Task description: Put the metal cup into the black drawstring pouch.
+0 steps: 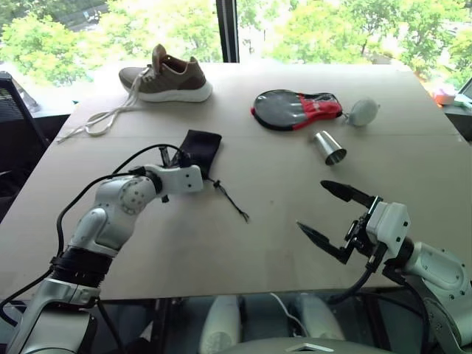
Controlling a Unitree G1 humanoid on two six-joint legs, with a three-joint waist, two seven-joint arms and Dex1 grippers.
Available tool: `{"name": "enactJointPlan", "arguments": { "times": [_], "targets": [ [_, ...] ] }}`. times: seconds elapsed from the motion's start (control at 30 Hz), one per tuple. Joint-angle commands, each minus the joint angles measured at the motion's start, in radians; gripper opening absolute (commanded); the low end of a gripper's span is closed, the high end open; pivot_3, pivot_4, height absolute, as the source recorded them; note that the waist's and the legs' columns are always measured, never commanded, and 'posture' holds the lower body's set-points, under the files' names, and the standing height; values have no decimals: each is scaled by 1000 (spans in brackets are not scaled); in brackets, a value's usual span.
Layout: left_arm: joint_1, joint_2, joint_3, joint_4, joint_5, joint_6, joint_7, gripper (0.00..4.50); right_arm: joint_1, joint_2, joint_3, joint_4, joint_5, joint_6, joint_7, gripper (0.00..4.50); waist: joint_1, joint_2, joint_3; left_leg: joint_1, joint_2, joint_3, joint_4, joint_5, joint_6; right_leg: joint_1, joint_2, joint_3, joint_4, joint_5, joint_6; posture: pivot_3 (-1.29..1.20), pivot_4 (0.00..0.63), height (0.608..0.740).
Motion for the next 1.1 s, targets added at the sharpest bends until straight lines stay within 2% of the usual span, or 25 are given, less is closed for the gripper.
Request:
{"name": "enactJointPlan", "arguments": {
  "times": [0.03, 0.13, 0.27, 0.37, 0.47, 0.57, 0.67, 0.8, 0.93, 1.03, 1.1],
  "targets": [
    [-8, -23, 47, -109, -126, 175, -144, 18, -10, 5, 4, -34, -7, -7, -18, 4500, 0, 0, 0, 0, 0, 0, 0, 0, 0, 0, 0, 0, 0, 0, 0, 0, 150, 740],
    [-65, -96, 85, -213, -284, 521, -269, 18, -33, 1, 2, -29, -15, 30, -41, 4500, 1, 0, 0, 0, 0, 0, 2, 0, 0, 0, 0, 0, 2, 0, 0, 0, 150, 740],
    [-166, -152, 92, -291, -403, 925, -302, 18, -71, 7, -27, -14, -30, 97, -103, 4500, -1, -1, 1, 0, -1, -2, 5, 0, 0, 0, 1, 0, 5, 0, 0, 0, 150, 740],
    [-233, -203, 88, -306, -462, 1149, -262, 18, -103, 3, -45, -14, -44, 206, -171, 4500, -4, -1, 1, 0, -1, -2, 5, 0, 0, 0, 1, 0, 6, 0, 0, 0, 150, 740],
    [-278, -283, 106, -275, -505, 1285, -192, 18, -145, -27, -41, -48, -94, 399, -256, 4500, -4, -1, 1, 0, -1, -2, 5, 0, 0, 0, 1, 1, 6, 0, 0, 0, 150, 740],
    [-318, -385, 151, -216, -543, 1385, -118, 18, -197, -44, -50, -56, -78, 552, -287, 4500, -1, -1, 1, -1, -1, -3, 6, 0, 0, 0, 1, 1, 6, 0, 0, 0, 150, 740],
    [-403, -545, 292, -111, -563, 1495, -19, 18, -250, -2, -104, -42, 8, 717, -322, 4500, 1, -2, 1, -1, -1, -3, 6, 0, 0, 0, 1, 0, 6, 0, 0, 0, 150, 740],
    [-501, -665, 392, 21, -582, 1520, 83, 18, -321, 40, -151, -16, 51, 878, -381, 4500, -1, -3, 2, -3, -1, -4, 7, 0, 0, 0, 1, 0, 6, 0, 0, 0, 150, 740],
    [-559, -723, 450, 135, -588, 1489, 188, 18, -473, 84, -174, 53, 19, 1027, -495, 4500, -16, -2, 2, -2, -2, -3, 7, 0, 0, -1, 1, 2, 6, 0, 1, 0, 150, 740],
    [-588, -763, 533, 202, -624, 1475, 230, 18, -568, 158, -192, 148, 23, 1073, -540, 4500, -23, -2, 2, -2, -1, -4, 6, 0, 0, -1, 1, 1, 6, 0, 0, 0, 150, 740],
    [-594, -759, 545, 216, -643, 1468, 245, 18, -622, 225, -217, 193, 38, 1102, -564, 4500, -26, -2, 2, -2, -2, -4, 5, 0, 0, -2, 1, 1, 6, 0, 0, 0, 150, 740]
  ]
}}
